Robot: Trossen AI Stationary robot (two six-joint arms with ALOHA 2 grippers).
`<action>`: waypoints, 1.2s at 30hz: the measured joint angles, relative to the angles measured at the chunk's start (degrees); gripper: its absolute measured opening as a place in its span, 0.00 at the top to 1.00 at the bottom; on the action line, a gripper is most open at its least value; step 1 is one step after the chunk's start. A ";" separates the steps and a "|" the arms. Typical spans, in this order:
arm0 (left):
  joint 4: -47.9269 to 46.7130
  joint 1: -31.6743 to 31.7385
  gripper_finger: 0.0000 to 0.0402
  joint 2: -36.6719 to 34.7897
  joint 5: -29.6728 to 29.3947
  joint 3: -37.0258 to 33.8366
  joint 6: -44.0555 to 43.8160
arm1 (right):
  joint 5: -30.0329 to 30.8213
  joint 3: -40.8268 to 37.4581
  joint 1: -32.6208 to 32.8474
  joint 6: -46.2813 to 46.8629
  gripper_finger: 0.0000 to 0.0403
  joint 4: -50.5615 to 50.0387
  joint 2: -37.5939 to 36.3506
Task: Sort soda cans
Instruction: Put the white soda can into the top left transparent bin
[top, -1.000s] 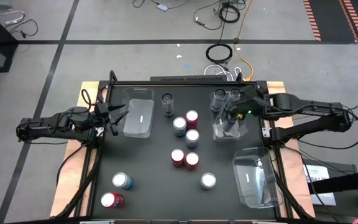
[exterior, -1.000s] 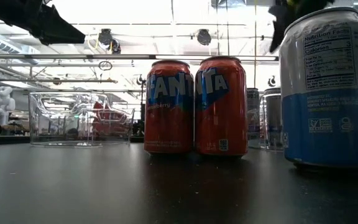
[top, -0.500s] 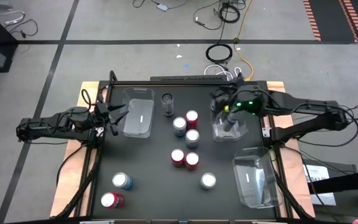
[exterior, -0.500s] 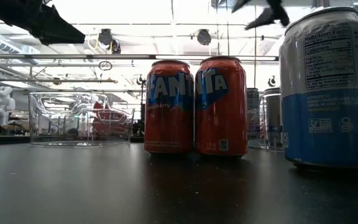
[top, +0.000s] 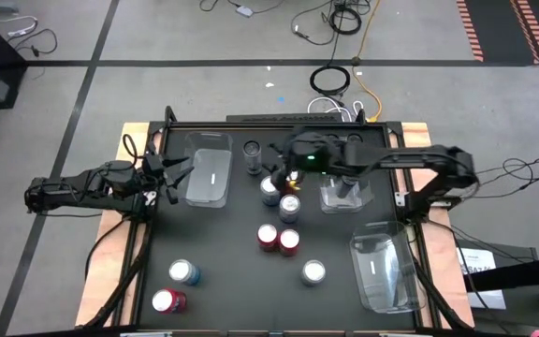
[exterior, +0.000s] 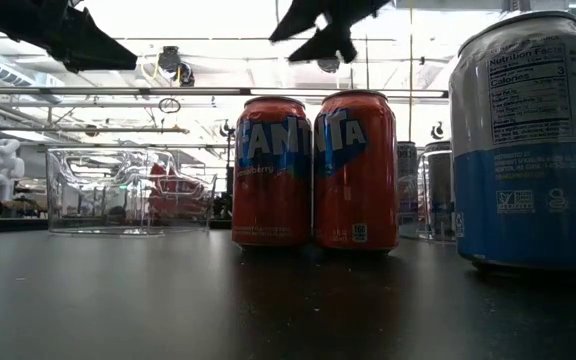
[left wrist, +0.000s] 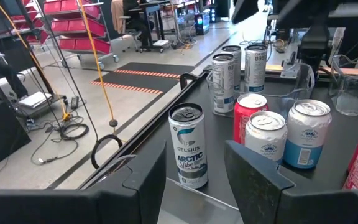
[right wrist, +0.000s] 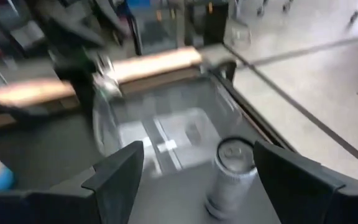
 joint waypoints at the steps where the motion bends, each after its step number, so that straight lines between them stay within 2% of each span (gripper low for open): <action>1: 0.00 0.00 0.57 -0.01 0.00 0.00 0.00 | -0.02 1.65 -0.26 -0.43 0.26 -2.00 1.79; 4: 0.00 0.00 0.57 0.00 0.00 0.00 0.00 | 0.08 5.90 -1.09 0.08 0.26 -7.06 6.32; 7: 0.00 0.00 0.57 0.00 0.00 0.00 -0.02 | 0.13 8.52 -2.39 4.83 0.26 -10.18 9.44; 14: -0.08 0.00 0.57 0.00 0.00 0.00 -0.02 | -1.64 8.82 -5.74 12.94 0.26 -11.61 13.20; 17: -0.14 0.00 0.57 0.00 0.00 0.00 -0.02 | -4.31 8.82 -6.50 13.61 0.26 -10.22 14.82; 24: -0.28 0.00 0.57 0.00 0.00 0.00 -0.01 | -4.24 8.84 -6.48 12.51 0.26 -6.09 19.65; 31: -0.29 0.00 0.57 -0.02 0.00 0.00 -0.02 | -0.60 8.84 -7.43 11.94 0.26 1.29 22.41; 36: -0.29 0.00 0.57 0.00 0.00 0.00 -0.02 | -0.49 8.84 -8.67 12.96 0.26 0.96 22.51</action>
